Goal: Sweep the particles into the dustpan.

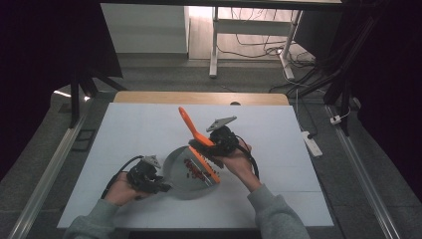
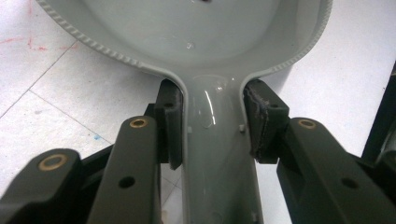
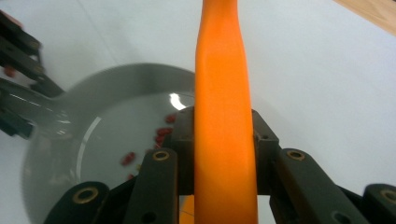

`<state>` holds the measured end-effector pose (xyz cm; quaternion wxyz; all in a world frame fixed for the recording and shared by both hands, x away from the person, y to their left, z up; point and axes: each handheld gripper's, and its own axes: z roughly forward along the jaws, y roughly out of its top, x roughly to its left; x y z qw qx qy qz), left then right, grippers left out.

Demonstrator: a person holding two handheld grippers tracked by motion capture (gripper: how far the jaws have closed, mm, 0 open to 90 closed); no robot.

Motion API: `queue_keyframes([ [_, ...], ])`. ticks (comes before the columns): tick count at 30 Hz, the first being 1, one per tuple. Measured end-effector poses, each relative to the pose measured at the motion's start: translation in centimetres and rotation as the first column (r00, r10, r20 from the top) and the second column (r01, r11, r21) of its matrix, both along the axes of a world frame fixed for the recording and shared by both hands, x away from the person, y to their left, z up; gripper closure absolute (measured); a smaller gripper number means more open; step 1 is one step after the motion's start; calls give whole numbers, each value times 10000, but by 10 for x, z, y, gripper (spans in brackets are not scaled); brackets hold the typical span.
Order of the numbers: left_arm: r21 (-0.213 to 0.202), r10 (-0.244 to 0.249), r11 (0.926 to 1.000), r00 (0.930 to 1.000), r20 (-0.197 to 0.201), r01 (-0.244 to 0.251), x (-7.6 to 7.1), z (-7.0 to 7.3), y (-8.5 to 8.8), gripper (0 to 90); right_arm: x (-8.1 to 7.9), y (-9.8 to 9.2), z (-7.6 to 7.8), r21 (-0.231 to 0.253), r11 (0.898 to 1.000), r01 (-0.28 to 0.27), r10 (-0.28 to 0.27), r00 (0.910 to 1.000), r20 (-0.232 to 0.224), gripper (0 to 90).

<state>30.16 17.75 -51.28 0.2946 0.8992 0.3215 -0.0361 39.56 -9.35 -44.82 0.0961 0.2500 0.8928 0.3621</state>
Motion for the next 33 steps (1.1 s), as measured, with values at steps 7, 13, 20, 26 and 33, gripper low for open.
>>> queue_keyframes([
  [7,-5,19,10000,10000,-17,-19,-1,0,0,619,8,-19,-9,-295,9972,690,-690,9976,25,704],
  [13,-5,28,10000,10000,-32,-28,-1,1,0,619,21,-16,-14,-320,9957,873,-878,9961,-120,704],
  [20,7,-25,10000,9999,-101,25,-2,1,4,619,43,3,-23,-983,9902,995,-1028,9943,-290,704],
  [26,-9,-18,10000,9999,-128,18,-3,1,5,619,57,14,-32,-1513,9817,1155,-1208,9923,-261,704],
  [33,-21,2,10000,9999,-142,-2,-3,1,5,619,56,26,-35,-1679,9824,814,-909,9946,-493,704],
])
